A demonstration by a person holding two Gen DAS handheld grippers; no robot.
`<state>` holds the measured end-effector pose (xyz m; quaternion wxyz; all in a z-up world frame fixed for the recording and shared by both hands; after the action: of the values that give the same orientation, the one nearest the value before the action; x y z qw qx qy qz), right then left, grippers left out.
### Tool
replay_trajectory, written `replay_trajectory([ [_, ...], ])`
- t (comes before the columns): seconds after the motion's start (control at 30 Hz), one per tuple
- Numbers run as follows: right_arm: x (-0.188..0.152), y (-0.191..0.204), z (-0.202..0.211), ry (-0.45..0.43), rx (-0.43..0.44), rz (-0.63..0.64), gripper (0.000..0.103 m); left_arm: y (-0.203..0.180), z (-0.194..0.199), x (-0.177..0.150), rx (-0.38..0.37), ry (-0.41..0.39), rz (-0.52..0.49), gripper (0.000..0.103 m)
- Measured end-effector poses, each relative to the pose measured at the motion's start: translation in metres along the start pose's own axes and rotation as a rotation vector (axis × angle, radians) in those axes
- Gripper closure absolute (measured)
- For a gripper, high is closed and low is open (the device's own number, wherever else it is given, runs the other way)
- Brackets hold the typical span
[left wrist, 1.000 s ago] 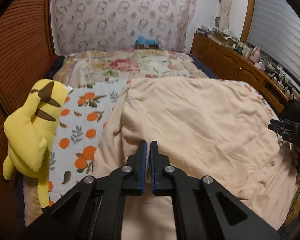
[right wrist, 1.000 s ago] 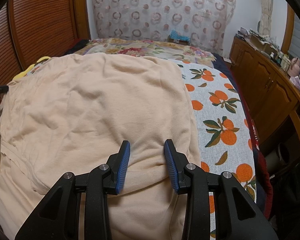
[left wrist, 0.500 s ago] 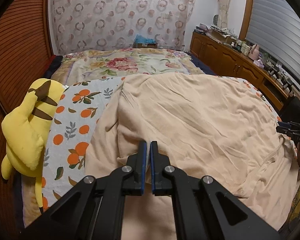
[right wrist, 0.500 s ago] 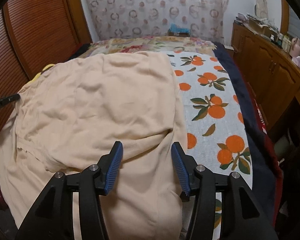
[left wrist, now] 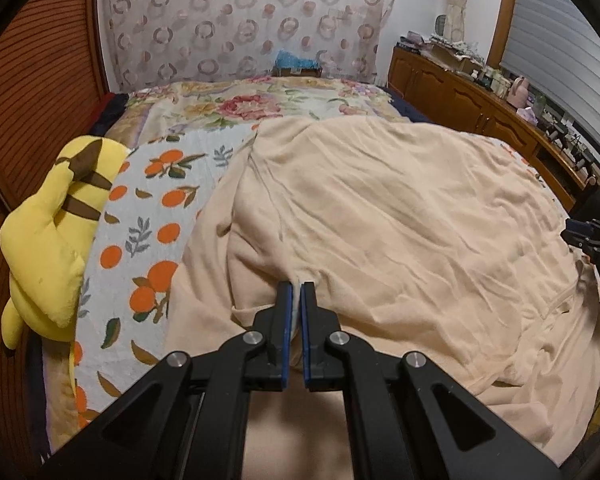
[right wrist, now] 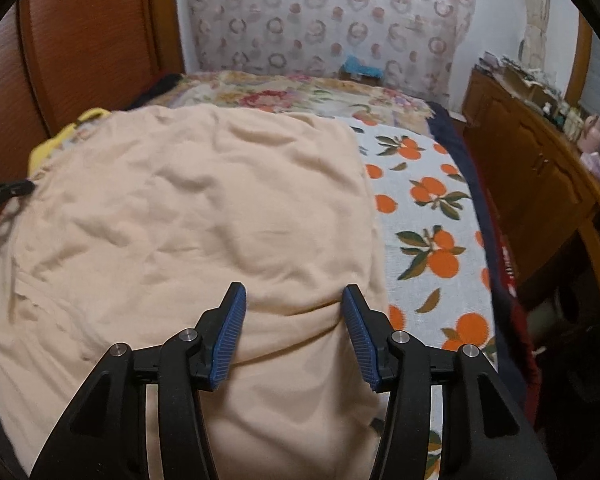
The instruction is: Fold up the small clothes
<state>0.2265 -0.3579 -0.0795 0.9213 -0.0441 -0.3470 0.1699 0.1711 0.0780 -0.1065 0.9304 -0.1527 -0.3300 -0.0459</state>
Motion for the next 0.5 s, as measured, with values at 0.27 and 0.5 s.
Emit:
replay_trajectory([
  [0.27, 0.013, -0.004, -0.016, -0.002, -0.025, 0.050, 0.093, 0.008, -0.008, 0.002, -0.005, 0.036, 0.010, 0.099],
  [0.5, 0.023, 0.001, 0.000, -0.104, -0.021, 0.067, 0.103, 0.003, 0.003, 0.006, -0.001, -0.011, -0.036, 0.102],
])
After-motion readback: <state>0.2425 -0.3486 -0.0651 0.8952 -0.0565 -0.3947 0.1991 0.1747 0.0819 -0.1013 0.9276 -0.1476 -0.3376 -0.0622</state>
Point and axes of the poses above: each gripper's, at about its wrist camera, not at the fingertips, and z roughly against the way its jaws point, y to its left, x to its top, the point moved 3 cm from there along -z, roughly the way its jaws point, and after that the axes turned 12 degrees about -x, right-handed, at the moved point
